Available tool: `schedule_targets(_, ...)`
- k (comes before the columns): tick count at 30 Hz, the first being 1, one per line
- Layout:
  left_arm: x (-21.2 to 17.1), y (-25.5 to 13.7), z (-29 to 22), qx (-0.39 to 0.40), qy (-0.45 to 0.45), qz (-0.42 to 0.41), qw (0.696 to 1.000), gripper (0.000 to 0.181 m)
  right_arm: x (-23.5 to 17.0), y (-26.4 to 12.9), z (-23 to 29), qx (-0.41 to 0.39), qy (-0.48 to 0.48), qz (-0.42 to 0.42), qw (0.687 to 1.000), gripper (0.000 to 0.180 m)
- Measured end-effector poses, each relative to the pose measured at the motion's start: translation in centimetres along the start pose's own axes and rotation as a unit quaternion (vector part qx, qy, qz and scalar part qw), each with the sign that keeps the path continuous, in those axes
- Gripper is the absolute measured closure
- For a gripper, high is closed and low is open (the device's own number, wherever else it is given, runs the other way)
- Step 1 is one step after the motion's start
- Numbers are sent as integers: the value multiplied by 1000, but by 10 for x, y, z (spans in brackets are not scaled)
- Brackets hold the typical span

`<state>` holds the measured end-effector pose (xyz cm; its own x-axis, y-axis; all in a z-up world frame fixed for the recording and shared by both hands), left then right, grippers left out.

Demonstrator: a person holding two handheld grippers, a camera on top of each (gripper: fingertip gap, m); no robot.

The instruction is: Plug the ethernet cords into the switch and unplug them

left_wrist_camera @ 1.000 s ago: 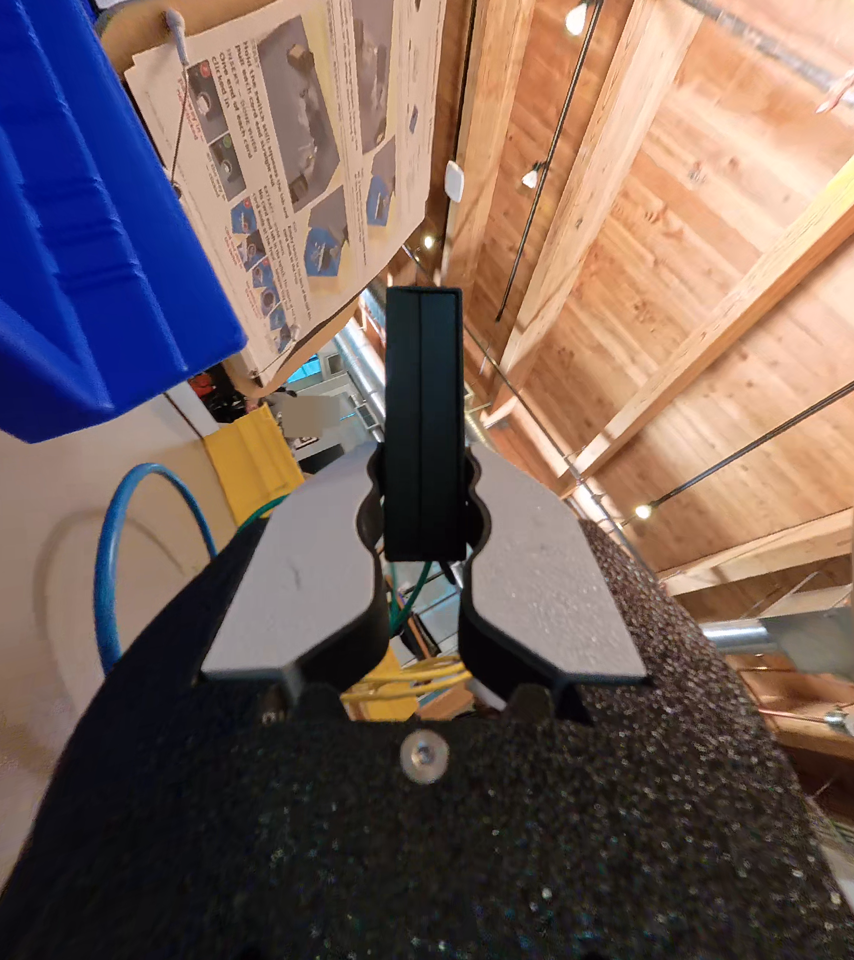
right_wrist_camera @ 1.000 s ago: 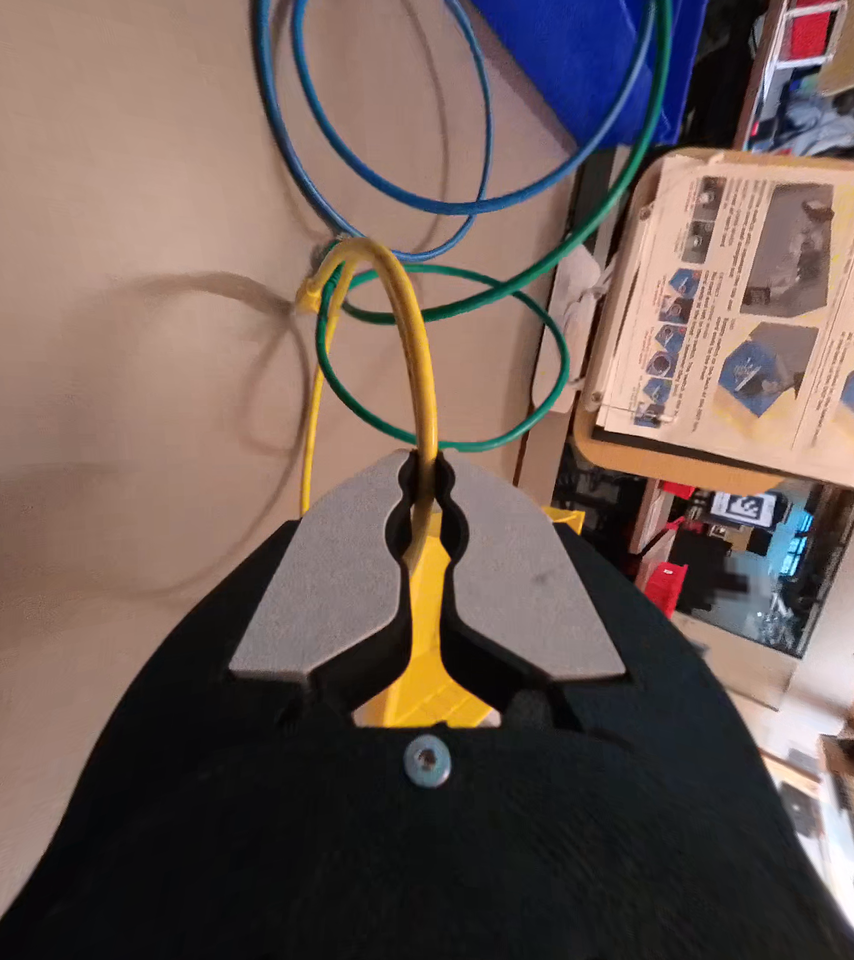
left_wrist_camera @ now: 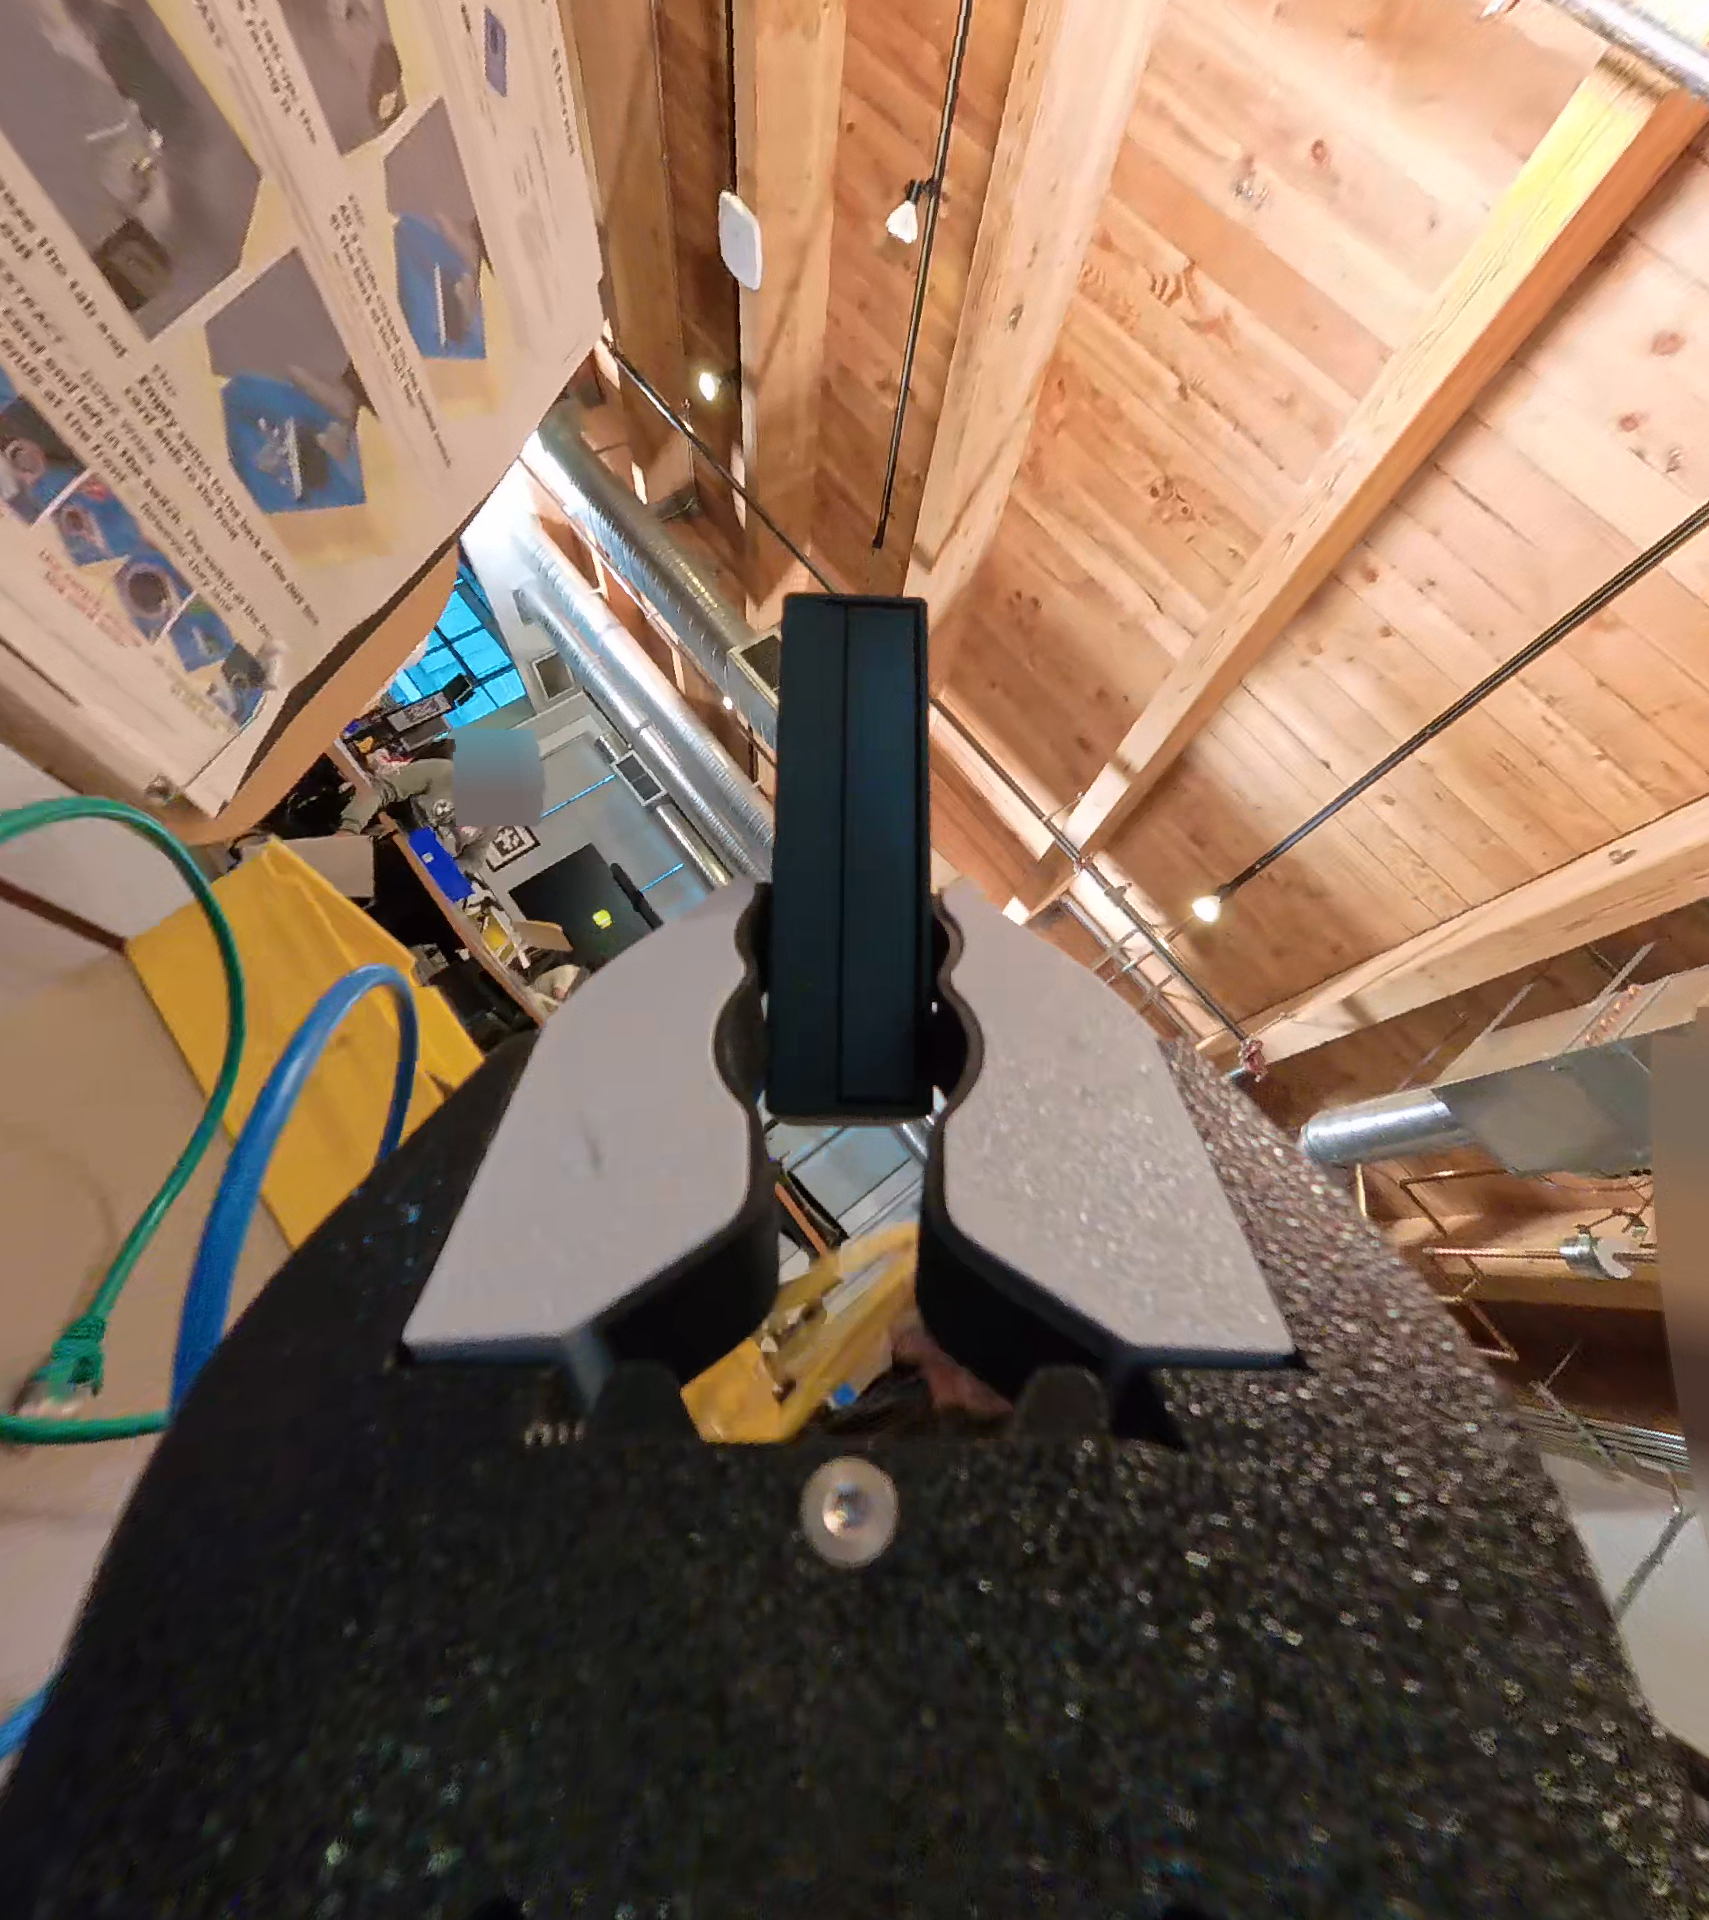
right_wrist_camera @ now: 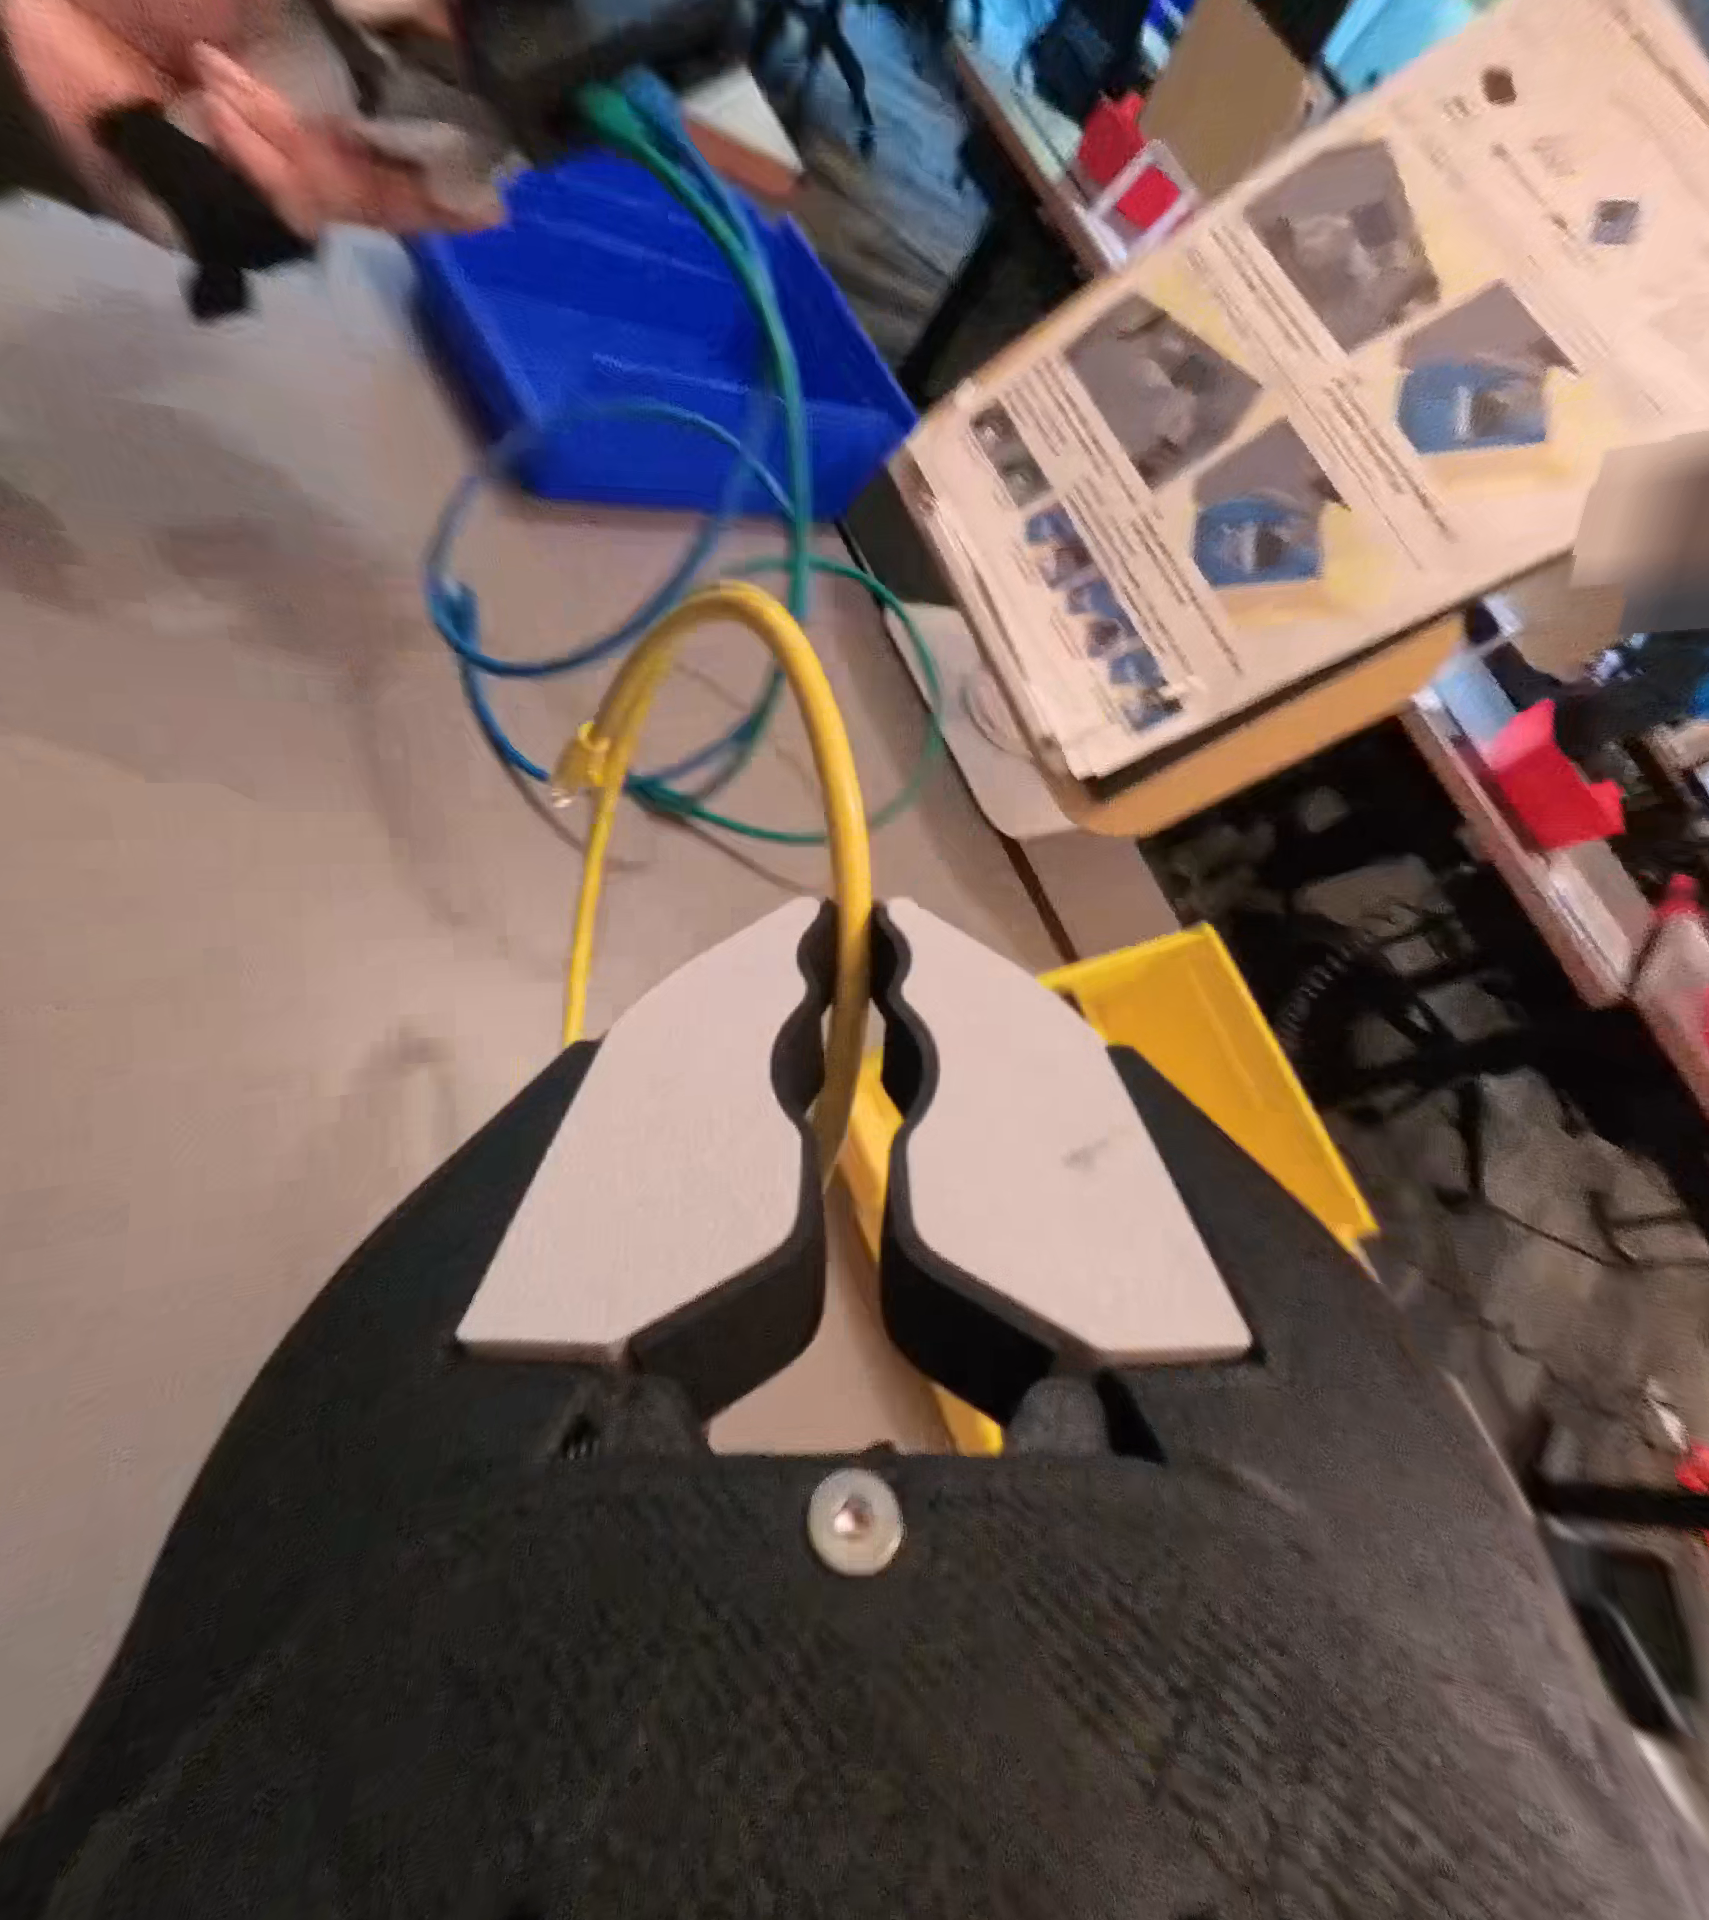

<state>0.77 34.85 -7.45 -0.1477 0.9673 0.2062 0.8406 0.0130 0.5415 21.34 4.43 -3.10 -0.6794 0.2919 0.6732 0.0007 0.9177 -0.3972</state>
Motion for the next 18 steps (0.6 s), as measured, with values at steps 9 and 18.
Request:
schedule_targets(9, -17, -36, 11, 17, 2, 9, 1000, 154, -71, 26, -120, -66, -32, 176, 982, 174)
schedule_targets(18, -28, -46, 14, 14, -8, 24, 1000, 154, -155, 110, -126, 8, 66, 199, 978, 174)
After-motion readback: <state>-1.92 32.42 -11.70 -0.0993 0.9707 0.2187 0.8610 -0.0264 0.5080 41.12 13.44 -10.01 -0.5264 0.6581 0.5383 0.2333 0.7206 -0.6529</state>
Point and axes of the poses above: each gripper's, where its closed fingertips meet, y out along the fingers, x out of its top, z = x × y across the jaws, the point moved 3 cm from there along -y, back along the fingers, and after that the axes turned 7 degrees about -y, right-handed, at the moved point
